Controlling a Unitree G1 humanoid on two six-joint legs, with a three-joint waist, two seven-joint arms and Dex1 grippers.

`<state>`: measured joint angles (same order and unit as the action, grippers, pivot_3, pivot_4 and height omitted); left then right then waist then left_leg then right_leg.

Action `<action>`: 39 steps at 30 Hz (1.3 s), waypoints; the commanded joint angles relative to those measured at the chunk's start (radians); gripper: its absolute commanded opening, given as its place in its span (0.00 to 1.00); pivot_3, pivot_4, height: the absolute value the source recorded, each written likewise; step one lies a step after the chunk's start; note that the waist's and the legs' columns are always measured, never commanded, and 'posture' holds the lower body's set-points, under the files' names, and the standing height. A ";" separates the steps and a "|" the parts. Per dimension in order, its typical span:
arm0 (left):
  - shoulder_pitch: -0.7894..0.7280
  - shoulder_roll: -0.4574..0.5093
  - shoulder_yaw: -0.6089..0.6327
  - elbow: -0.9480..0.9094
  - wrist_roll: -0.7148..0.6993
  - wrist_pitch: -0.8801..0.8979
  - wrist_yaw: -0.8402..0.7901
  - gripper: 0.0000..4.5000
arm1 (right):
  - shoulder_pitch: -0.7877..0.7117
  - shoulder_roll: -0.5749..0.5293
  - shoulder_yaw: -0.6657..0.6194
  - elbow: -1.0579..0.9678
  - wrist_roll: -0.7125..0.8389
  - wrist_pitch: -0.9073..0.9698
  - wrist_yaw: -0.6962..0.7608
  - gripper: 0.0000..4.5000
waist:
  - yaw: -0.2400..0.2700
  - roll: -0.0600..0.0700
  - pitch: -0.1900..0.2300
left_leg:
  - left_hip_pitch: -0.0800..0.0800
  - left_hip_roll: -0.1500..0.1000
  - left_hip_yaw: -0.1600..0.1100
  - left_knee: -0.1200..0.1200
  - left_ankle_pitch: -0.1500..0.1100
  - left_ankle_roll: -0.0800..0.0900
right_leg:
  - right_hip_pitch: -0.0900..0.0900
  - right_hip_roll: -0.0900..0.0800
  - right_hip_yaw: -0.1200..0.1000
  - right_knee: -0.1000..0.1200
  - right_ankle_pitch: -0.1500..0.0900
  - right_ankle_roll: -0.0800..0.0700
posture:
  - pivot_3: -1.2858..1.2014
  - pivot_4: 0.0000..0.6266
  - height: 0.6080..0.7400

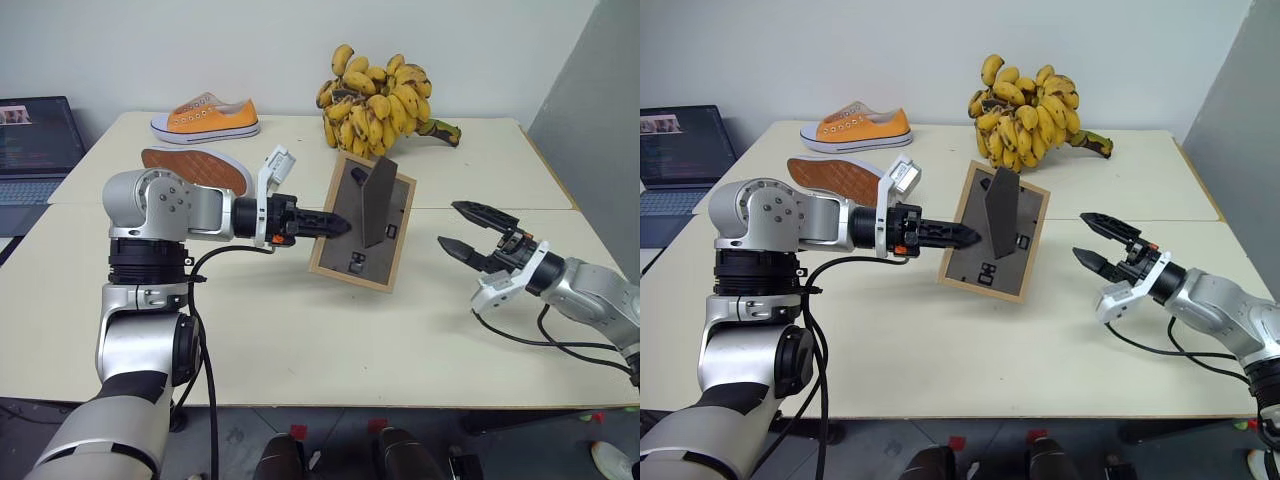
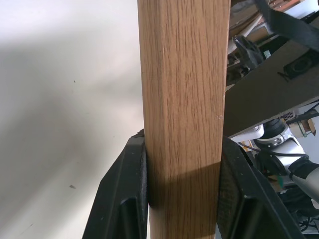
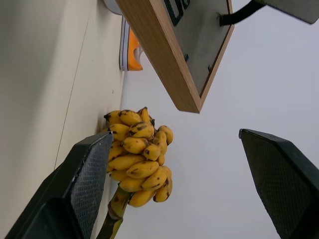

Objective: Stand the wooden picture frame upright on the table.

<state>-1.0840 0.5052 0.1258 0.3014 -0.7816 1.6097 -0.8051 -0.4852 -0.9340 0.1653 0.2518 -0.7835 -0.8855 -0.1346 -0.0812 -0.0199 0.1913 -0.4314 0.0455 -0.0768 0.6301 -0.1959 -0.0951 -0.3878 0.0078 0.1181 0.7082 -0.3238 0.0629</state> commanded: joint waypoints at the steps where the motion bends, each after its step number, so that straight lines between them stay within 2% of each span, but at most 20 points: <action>1: -0.017 0.020 0.033 -0.041 -0.125 0.005 0.043 0.29 | -0.042 0.018 0.008 0.036 -0.056 -0.038 -0.079 0.95 | 0.000 0.000 0.000 | 0.000 0.000 0.000 0.000 0.000 0.000 | 0.000 0.000 0.000 0.000 0.000 0.000 | 0.52 0.24 1.00; 10: -0.010 0.043 0.016 -0.043 -0.307 0.005 0.168 0.29 | -0.137 0.049 0.056 0.097 -0.149 -0.072 -0.170 0.95 | 0.000 0.000 0.000 | 0.001 0.000 0.000 0.000 0.000 0.000 | 0.000 0.000 0.001 0.003 0.000 0.000 | 0.52 0.24 1.00; 18: 0.006 0.050 0.013 -0.039 -0.408 0.005 0.256 0.29 | -0.240 0.056 0.074 0.107 -0.192 -0.087 -0.222 0.95 | -0.001 0.000 0.000 | 0.001 -0.001 0.000 0.001 0.001 0.000 | 0.000 0.000 0.001 0.004 0.000 0.000 | 0.52 0.24 1.00; 31: -0.001 0.052 -0.002 -0.028 -0.501 0.005 0.326 0.29 | -0.366 0.089 0.171 0.178 -0.346 -0.079 -0.372 0.95 | -0.002 0.000 0.000 | 0.002 -0.001 0.000 0.001 0.001 -0.001 | 0.000 -0.001 0.001 0.004 0.000 0.000 | 0.52 0.24 1.00; 39: 0.002 0.057 -0.001 -0.029 -0.528 0.005 0.352 0.29 | -0.427 0.069 0.225 0.244 -0.397 -0.084 -0.462 0.95 | -0.002 0.000 0.000 | 0.002 -0.001 0.000 0.001 0.003 -0.004 | 0.000 -0.001 0.001 0.005 0.000 -0.001 | 0.52 0.24 1.00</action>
<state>-1.0648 0.5486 0.1046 0.2969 -1.2679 1.6097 -0.4484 -0.8801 -0.8453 0.3940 0.4914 -1.1772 -0.9724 -0.5591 -0.0827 -0.0198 0.1913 -0.4298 0.0440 -0.0768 0.6307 -0.1932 -0.0988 -0.3879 0.0069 0.1192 0.7128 -0.3239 0.0623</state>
